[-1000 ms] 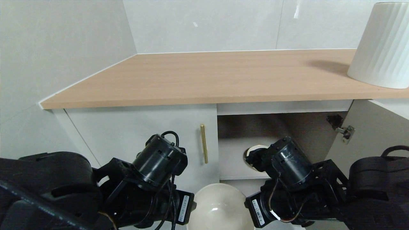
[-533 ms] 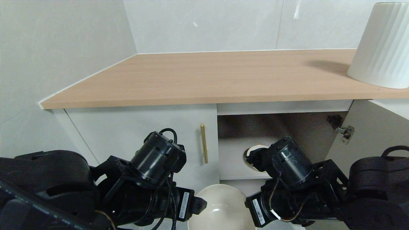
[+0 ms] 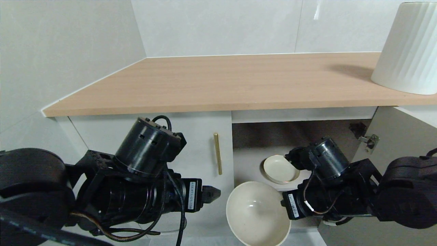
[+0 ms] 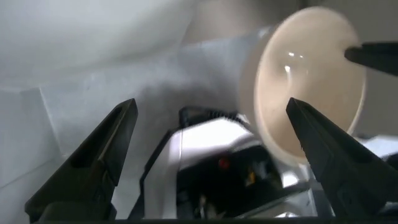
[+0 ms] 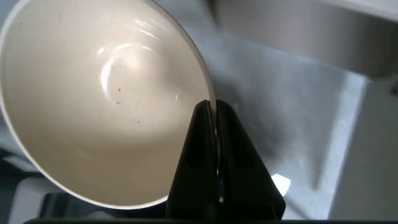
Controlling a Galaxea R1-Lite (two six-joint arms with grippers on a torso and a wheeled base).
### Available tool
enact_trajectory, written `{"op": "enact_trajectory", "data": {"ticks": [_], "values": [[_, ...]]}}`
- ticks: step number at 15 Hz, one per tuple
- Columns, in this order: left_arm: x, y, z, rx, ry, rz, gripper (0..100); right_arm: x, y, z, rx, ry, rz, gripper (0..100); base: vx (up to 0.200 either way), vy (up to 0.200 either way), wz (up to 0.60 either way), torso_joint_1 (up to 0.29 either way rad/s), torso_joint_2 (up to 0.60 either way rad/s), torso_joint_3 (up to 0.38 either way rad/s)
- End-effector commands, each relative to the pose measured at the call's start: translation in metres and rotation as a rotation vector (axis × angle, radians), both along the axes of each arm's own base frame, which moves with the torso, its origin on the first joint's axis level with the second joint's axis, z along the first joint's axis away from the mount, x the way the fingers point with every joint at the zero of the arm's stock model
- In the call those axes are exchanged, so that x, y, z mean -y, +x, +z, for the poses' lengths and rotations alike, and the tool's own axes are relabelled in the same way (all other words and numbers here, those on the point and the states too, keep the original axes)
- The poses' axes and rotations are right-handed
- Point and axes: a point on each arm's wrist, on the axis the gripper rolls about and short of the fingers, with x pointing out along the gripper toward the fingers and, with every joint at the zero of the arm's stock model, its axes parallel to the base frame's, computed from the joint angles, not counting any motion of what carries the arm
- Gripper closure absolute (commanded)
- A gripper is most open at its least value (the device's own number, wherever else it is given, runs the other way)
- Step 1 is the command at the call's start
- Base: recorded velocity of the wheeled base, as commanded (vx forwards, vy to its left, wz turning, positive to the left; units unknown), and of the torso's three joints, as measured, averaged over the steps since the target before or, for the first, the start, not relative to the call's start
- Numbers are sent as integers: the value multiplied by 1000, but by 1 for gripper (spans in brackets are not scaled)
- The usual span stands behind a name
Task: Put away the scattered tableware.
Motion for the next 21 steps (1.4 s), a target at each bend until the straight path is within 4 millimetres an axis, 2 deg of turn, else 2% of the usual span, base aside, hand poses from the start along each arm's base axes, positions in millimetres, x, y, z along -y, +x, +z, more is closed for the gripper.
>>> {"op": "enact_trajectory", "data": {"ticks": [1, 3, 6, 8, 17, 21], "values": [[-5, -3, 10, 27, -31, 8, 0, 17, 17, -7, 11, -3, -110, 100, 0, 0, 0, 0, 0, 0], [-5, -4, 12, 32, -37, 8, 0, 23, 30, -17, 48, 46, -198, 100, 0, 0, 0, 0, 0, 0], [-5, -4, 11, 31, -36, 8, 0, 26, 57, -47, 134, 49, -342, 100, 0, 0, 0, 0, 0, 0], [-6, -5, 13, 36, -40, 8, 0, 26, 70, -57, 184, 65, -413, 100, 0, 0, 0, 0, 0, 0], [-5, -4, 11, 29, -33, 8, 0, 45, 115, -62, 248, 127, -621, 100, 0, 0, 0, 0, 0, 0], [-5, -4, 10, 27, -31, 8, 0, 55, 133, -75, 247, 109, -679, 100, 0, 0, 0, 0, 0, 0]]}}
